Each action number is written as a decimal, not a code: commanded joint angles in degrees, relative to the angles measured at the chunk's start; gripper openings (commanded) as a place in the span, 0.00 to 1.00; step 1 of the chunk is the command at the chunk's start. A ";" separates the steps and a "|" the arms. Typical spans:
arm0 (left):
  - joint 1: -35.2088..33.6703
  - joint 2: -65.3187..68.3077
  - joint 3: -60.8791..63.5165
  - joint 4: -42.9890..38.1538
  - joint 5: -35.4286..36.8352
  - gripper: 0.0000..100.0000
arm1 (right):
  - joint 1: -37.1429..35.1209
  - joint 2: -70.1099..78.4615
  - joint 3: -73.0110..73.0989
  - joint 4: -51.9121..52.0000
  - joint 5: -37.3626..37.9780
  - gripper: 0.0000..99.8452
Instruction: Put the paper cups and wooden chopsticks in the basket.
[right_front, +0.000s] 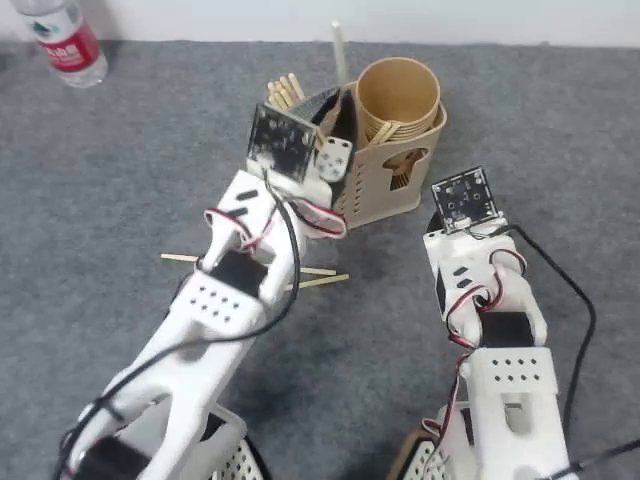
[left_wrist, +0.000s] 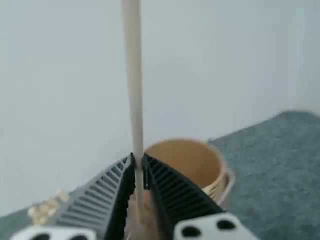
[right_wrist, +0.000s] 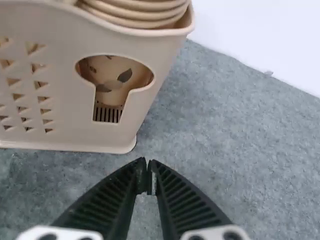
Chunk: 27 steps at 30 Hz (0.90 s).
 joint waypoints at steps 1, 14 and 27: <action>-4.57 3.08 -1.54 -1.67 4.92 0.01 | 0.13 -1.01 -0.53 -1.54 0.62 0.01; -2.73 -7.03 -1.45 12.31 11.52 0.14 | 0.13 -0.92 0.70 -1.54 0.62 0.01; -17.76 -20.75 -9.80 62.77 -14.59 0.14 | 0.22 -1.01 6.95 -7.87 0.62 0.01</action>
